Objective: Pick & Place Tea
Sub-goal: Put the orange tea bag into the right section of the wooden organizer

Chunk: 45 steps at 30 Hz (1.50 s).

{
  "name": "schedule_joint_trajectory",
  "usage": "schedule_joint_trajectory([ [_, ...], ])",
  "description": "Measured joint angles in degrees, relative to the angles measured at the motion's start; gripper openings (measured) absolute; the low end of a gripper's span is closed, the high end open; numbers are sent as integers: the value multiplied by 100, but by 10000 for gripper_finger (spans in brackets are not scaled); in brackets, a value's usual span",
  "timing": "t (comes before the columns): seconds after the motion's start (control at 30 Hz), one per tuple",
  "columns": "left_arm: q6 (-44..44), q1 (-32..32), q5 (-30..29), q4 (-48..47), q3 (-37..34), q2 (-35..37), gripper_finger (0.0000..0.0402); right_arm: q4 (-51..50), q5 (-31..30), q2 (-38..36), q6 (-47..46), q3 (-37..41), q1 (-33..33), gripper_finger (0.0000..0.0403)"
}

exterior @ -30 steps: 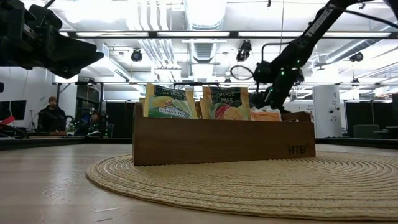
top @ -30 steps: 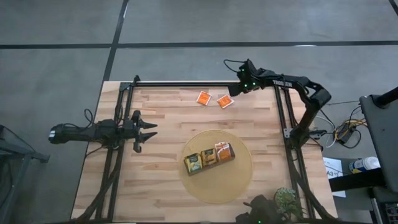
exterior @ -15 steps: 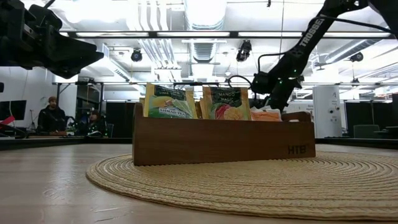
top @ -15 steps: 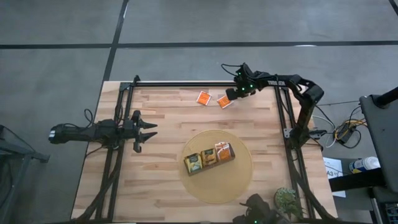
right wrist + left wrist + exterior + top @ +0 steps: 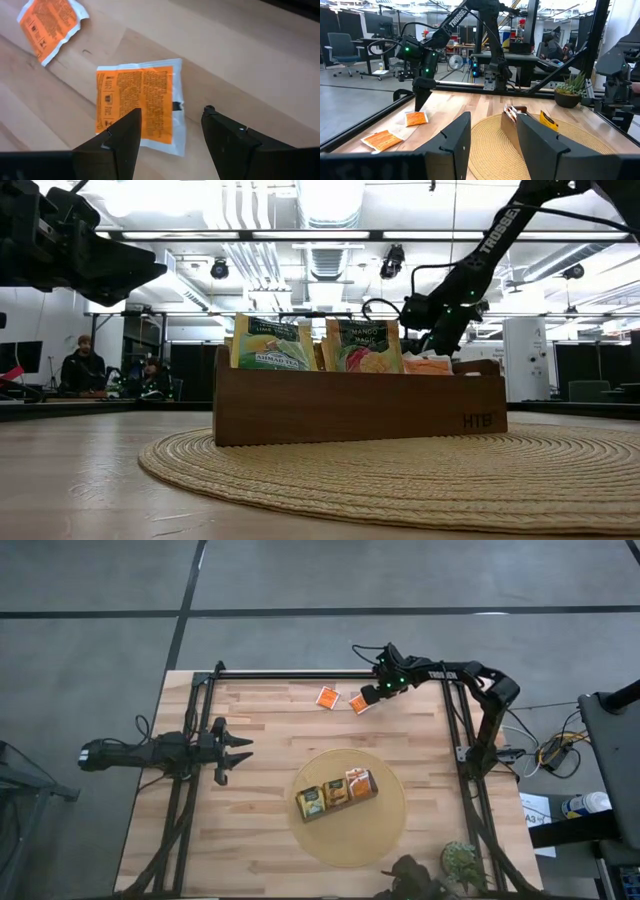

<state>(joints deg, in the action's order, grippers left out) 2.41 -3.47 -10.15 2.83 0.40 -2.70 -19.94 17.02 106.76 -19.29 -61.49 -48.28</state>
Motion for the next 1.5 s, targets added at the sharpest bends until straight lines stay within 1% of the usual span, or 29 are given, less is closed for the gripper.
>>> schedule_joint_trajectory([
  [0.13, -1, 0, 0, 0, 0, -2, 153, 8, -98, 0, 58, 0, 145, 203],
  [0.3, 0, 0, 0, -2, -1, -2, 153, 21, -539, 0, 129, 0, 361, 203],
  [0.5, -2, -2, 2, -2, -1, -2, 153, 43, -511, 0, 37, 0, 447, 203],
  [0.57, 0, 0, 2, 0, 0, -1, 153, 14, -499, 0, 37, 0, 447, 197],
  [0.67, -2, -2, 2, 0, -2, -2, 153, -120, -499, -2, 44, 0, 445, 175],
  [0.77, -2, -2, 2, 0, 0, -2, 153, -219, -506, -2, 105, 0, 445, 142],
  [0.87, -2, -1, 1, 0, -1, -2, 153, -229, -598, -4, 151, 21, 448, 99],
  [1.0, -1, -1, 2, 0, -2, -2, 153, -232, -809, -7, 295, 39, 453, 28],
  [1.03, -2, -2, 0, 0, 0, -2, 153, -232, -807, -7, 401, 39, 451, 18],
  [1.23, 0, -2, 0, 0, 0, 0, 153, -286, -803, -19, 893, -29, 458, 8],
  [1.4, -2, -1, 2, 0, 0, -1, 153, -1075, -809, -50, 1819, -332, 519, 8],
  [1.5, -1, -1, 1, 0, -1, -2, 153, -1394, -821, -104, 2052, -480, 623, 8],
])
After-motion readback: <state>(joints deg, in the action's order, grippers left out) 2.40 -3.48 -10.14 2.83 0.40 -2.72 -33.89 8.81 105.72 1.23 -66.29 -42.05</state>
